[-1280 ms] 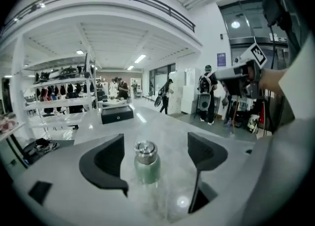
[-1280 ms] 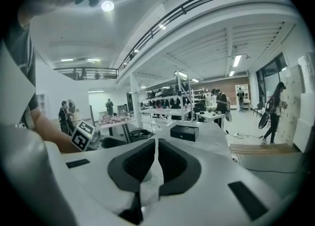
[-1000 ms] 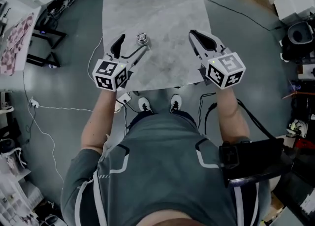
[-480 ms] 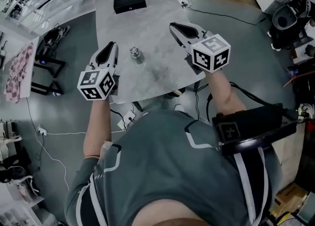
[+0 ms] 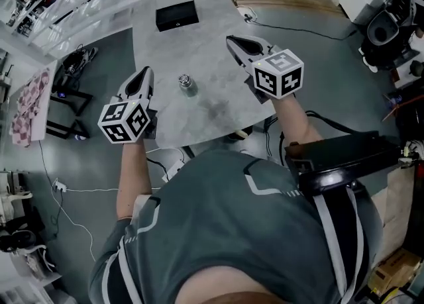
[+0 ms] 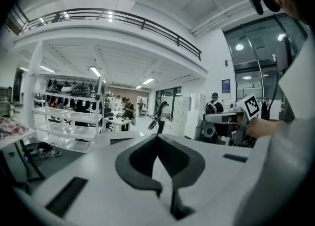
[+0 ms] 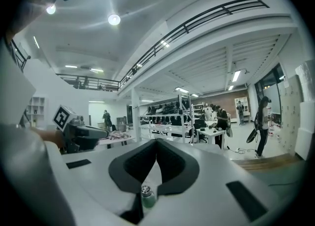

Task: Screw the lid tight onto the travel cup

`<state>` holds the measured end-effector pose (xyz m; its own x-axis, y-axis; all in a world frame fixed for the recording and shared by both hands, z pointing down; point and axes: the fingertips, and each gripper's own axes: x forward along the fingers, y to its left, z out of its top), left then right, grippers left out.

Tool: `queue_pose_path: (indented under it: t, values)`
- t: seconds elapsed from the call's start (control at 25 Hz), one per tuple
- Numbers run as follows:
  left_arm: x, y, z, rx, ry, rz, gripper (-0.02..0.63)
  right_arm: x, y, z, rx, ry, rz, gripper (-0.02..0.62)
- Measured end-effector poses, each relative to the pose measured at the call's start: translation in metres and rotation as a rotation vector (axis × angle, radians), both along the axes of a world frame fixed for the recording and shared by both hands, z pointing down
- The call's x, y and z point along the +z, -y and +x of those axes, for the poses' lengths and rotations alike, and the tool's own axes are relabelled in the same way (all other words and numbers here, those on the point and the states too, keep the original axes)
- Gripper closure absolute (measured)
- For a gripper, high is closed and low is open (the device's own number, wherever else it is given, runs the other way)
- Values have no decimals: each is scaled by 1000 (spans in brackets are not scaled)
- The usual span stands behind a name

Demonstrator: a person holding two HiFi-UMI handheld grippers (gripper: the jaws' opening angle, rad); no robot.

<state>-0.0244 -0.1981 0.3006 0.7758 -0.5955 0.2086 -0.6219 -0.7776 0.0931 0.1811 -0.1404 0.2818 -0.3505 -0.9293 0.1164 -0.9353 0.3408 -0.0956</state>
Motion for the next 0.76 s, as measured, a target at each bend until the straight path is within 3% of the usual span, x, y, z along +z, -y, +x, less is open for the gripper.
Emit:
queue_pose_path:
  t: [0.76]
  values:
    - [0,3,-15,32,34,19,597,9,7,-13,44,13,-23,566]
